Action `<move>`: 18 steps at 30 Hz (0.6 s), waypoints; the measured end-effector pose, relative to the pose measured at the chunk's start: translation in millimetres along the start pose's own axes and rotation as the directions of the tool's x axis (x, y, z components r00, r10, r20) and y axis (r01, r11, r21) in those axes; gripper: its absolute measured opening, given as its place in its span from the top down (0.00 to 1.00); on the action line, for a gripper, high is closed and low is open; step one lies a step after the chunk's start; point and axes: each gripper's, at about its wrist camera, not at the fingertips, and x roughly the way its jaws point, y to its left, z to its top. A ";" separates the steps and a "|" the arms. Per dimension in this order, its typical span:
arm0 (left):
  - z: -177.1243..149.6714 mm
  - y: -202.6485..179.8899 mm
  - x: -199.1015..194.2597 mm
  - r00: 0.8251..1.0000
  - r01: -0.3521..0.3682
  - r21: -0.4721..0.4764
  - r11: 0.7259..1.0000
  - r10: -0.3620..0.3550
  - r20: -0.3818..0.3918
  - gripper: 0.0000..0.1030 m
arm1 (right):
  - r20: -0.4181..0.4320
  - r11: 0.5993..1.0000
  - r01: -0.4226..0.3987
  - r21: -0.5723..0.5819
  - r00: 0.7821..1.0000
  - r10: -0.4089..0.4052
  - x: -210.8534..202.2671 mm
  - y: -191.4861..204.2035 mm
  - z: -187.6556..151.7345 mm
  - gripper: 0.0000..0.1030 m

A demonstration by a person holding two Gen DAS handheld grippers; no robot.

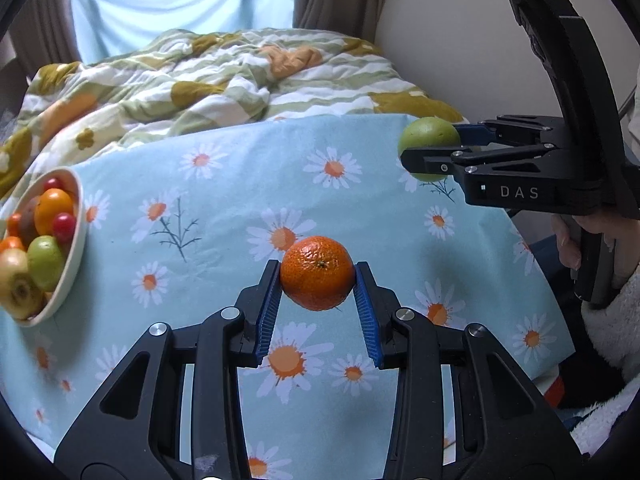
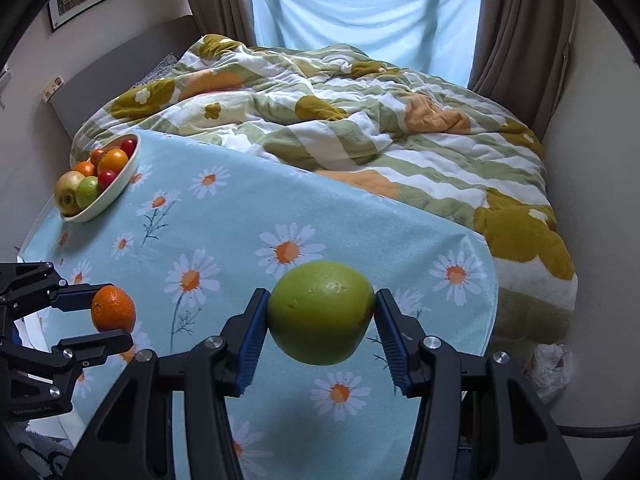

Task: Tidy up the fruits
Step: 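Carry the tangerine into the white bowl and open the left tool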

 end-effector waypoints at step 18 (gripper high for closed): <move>12.6 123.3 -82.2 0.990 -0.099 -0.065 0.993 0.105 0.095 0.59 | 0.040 0.991 -0.121 -0.051 0.992 0.123 -16.5 130.4 63.3 0.52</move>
